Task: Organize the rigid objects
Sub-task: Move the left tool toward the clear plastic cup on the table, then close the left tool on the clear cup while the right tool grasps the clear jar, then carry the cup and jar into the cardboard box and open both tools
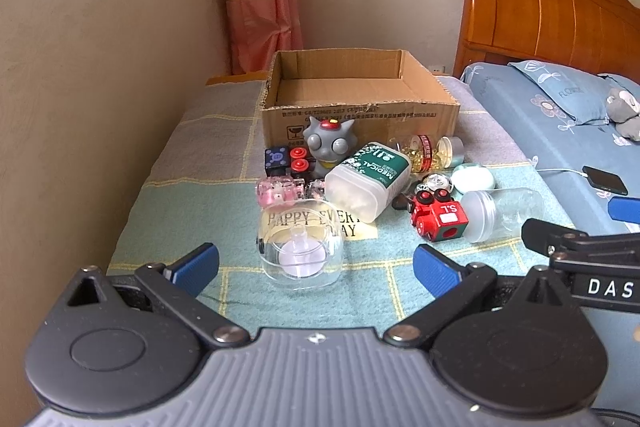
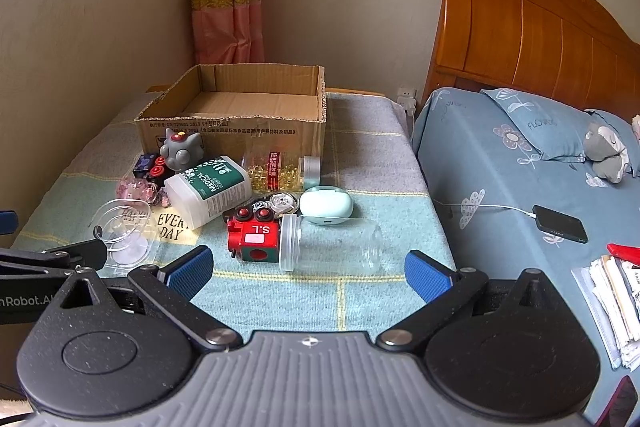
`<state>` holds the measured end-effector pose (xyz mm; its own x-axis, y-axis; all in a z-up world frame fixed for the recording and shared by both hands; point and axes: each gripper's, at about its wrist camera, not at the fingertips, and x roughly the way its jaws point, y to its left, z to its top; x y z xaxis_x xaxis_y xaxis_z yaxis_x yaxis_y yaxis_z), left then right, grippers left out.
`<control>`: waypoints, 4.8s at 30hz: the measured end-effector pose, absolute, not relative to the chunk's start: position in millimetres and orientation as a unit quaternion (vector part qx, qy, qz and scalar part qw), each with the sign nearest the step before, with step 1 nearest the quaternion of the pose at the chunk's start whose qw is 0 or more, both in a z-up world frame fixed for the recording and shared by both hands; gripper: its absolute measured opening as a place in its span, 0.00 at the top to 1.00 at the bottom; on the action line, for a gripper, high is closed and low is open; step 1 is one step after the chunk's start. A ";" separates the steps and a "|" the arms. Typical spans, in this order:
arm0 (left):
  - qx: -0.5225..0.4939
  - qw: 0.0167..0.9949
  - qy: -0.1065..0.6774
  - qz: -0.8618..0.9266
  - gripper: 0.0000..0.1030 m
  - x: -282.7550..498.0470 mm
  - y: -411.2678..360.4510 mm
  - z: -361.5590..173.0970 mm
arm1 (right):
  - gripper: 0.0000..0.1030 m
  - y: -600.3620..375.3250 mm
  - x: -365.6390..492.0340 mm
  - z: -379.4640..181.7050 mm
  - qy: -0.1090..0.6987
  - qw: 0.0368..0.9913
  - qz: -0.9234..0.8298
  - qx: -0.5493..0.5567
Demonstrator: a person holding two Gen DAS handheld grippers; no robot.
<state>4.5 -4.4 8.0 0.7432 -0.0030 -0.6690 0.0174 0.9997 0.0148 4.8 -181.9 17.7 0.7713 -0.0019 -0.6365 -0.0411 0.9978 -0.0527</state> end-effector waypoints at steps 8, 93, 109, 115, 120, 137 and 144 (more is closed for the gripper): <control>0.025 0.934 0.355 -0.023 0.01 14.2 -6.4 4.7 | 0.00 -185.7 13.3 14.8 0.342 0.939 0.017 -0.032; -0.007 0.883 0.465 -0.064 0.12 112.3 28.2 -71.7 | 0.00 -226.9 125.0 -77.5 0.406 0.908 0.086 -0.065; 0.014 0.880 0.467 -0.087 0.24 119.0 26.8 -59.5 | 0.08 -225.5 123.8 -61.6 0.417 0.896 0.118 -0.094; 0.036 0.880 0.462 -0.107 0.24 119.0 28.5 -40.1 | 0.08 -228.2 124.0 -46.4 0.417 0.893 0.139 -0.094; 0.059 0.886 0.444 -0.122 0.24 128.0 28.8 -13.0 | 0.08 -227.2 125.5 -22.5 0.400 0.896 0.160 -0.108; 0.095 0.900 0.408 -0.119 0.24 270.4 6.3 42.4 | 0.08 -191.5 218.1 46.9 0.324 0.917 0.205 -0.109; 0.104 0.891 0.428 -0.107 0.24 337.8 -1.7 25.2 | 0.08 -179.0 260.9 43.1 0.324 0.918 0.197 -0.118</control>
